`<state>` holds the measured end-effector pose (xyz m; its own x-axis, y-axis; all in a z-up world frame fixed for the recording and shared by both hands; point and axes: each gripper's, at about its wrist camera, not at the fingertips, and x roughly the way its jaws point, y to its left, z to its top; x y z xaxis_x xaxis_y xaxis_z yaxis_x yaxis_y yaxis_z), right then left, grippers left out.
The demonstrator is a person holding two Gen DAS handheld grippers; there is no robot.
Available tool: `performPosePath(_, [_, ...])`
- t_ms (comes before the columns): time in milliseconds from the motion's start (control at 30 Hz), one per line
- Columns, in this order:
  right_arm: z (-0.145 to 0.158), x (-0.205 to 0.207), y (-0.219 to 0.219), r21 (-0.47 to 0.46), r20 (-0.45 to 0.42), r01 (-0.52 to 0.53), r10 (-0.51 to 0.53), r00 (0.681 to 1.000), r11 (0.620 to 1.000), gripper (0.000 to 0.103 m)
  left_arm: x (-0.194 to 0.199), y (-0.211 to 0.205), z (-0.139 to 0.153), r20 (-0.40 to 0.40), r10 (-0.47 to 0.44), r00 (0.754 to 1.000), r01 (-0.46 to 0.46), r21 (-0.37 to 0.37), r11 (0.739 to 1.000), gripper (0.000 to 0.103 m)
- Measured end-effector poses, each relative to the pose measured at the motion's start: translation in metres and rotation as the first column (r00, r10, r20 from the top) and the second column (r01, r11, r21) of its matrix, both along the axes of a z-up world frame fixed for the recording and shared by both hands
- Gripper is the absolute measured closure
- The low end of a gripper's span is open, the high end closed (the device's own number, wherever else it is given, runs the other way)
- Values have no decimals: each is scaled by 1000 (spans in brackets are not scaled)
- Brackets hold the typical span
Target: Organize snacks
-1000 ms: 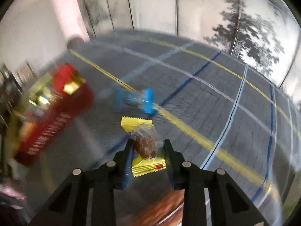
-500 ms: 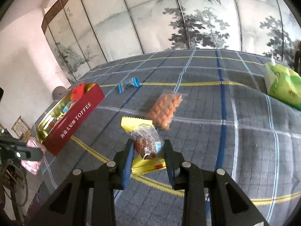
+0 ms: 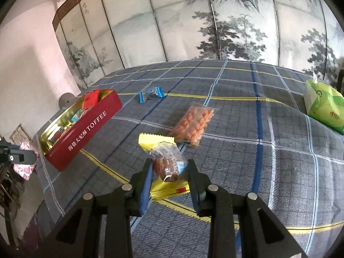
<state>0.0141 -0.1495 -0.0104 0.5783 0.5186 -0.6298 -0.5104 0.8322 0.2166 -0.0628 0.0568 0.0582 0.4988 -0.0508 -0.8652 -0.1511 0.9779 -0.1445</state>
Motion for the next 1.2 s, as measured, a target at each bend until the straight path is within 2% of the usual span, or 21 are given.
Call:
performPosePath(767, [-4,2,5,-31,-16,1,-1,1000,1000,72,-2,43,-2,35,77,996,-79,54,995,83])
performPosePath(867, [-4,2,5,-33,-17,0,0,1000,999,72,2,57,-1,31,94,995,-95,27,995,83])
performPosePath(933, [-4,2,5,-31,-17,0,0,1000,1000,72,1,62,2,35,71,997,-71,1,997,86])
performPosePath(1000, [-4,2,5,-30,-18,0,0,1000,1000,72,-4,54,7,37,-3,999,4,-23,1000,81])
performPosePath(1067, [-5,3,5,-27,-19,1,-2,1000,1000,72,-8,40,9,41,-59,997,59,-17,998,57])
performPosePath(1100, [-5,3,5,-25,-18,1,-2,1000,1000,72,-9,30,8,36,-83,996,83,2,997,52])
performPosePath(1133, [-4,3,4,-24,-18,0,0,1000,1000,72,-10,20,6,28,-104,994,104,7,995,47])
performPosePath(1200, [-4,3,4,-17,-15,-2,2,1000,1000,72,-9,3,0,3,-141,990,141,-32,990,47])
